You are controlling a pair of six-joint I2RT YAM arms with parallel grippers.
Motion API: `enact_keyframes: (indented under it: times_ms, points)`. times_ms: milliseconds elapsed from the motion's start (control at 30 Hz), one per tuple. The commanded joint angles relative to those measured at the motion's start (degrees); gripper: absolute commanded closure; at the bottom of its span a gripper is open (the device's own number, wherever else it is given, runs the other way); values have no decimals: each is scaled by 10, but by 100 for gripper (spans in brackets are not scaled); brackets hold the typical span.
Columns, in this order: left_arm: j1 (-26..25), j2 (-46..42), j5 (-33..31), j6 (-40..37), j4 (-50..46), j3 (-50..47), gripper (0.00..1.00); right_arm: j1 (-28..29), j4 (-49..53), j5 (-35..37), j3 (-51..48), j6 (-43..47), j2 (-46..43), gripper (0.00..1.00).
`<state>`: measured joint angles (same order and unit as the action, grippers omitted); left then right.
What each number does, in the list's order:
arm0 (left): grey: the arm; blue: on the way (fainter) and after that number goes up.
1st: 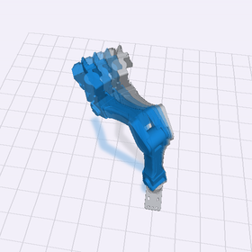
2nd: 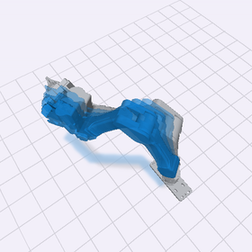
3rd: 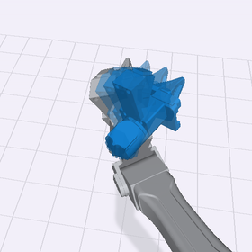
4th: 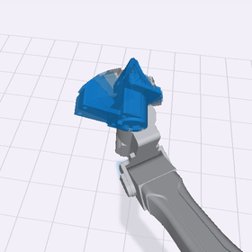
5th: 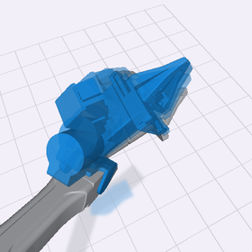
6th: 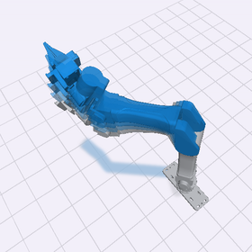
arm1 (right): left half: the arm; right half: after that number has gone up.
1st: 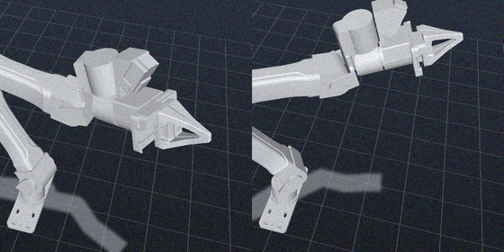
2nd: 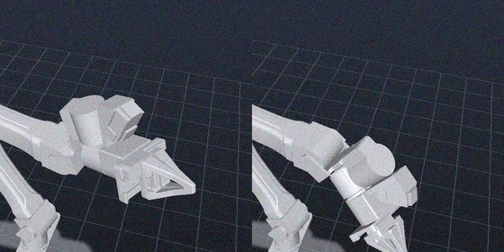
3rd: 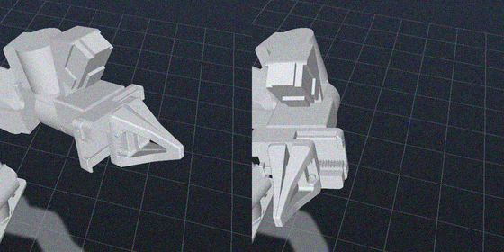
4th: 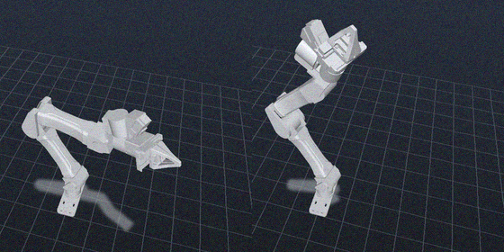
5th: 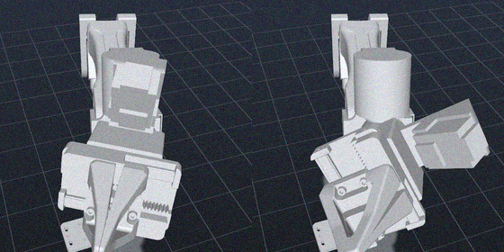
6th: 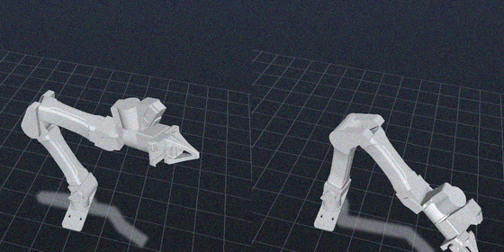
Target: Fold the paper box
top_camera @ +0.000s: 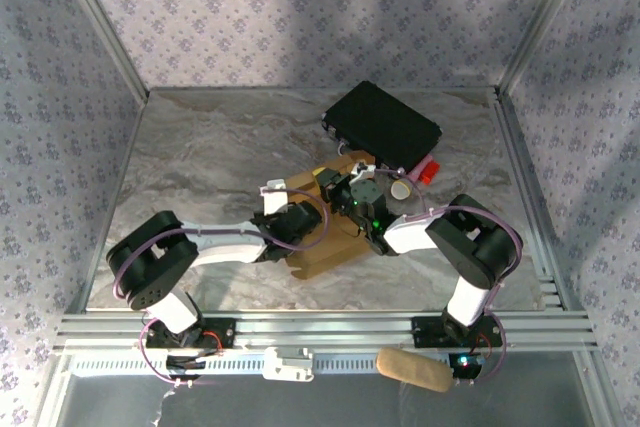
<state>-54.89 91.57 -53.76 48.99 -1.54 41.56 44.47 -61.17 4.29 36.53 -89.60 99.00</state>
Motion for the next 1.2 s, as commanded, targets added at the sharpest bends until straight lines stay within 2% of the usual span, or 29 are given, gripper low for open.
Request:
enact_keyframes:
  times_ms: [0,133,200,267,367,467,533,633,767,867,933,1067,1167]
  points:
    - [4,-8,-32,25,-47,23,100,7,73,-13,-8,-5,-9,100]
    - [4,-6,-51,53,-93,33,100,7,86,-7,-8,-5,-23,100]
    - [4,-9,-51,49,-93,31,100,9,98,-3,-10,-4,-34,87]
    - [4,-14,-50,39,-90,28,100,9,110,2,-14,10,-56,67]
    - [5,-28,-45,5,-73,21,100,10,168,19,-13,42,-115,43]
    - [9,-53,-42,-33,-68,18,100,7,258,45,-10,74,-199,26]
    - [18,-76,-23,-77,-52,11,100,-1,320,58,-7,96,-258,20]
    - [40,-124,8,-123,-44,2,100,-29,425,50,13,124,-335,19]
    - [86,-183,88,-175,-45,7,100,-68,533,37,57,168,-399,22]
    - [107,-206,134,-203,-65,30,100,-96,629,8,140,213,-383,25]
    - [113,-212,154,-216,-83,50,100,-112,651,-16,186,231,-358,27]
    - [118,-207,166,-214,-128,90,100,-121,703,-50,281,248,-293,29]
    - [124,-205,175,-204,-152,107,100,-121,731,-62,302,240,-260,32]
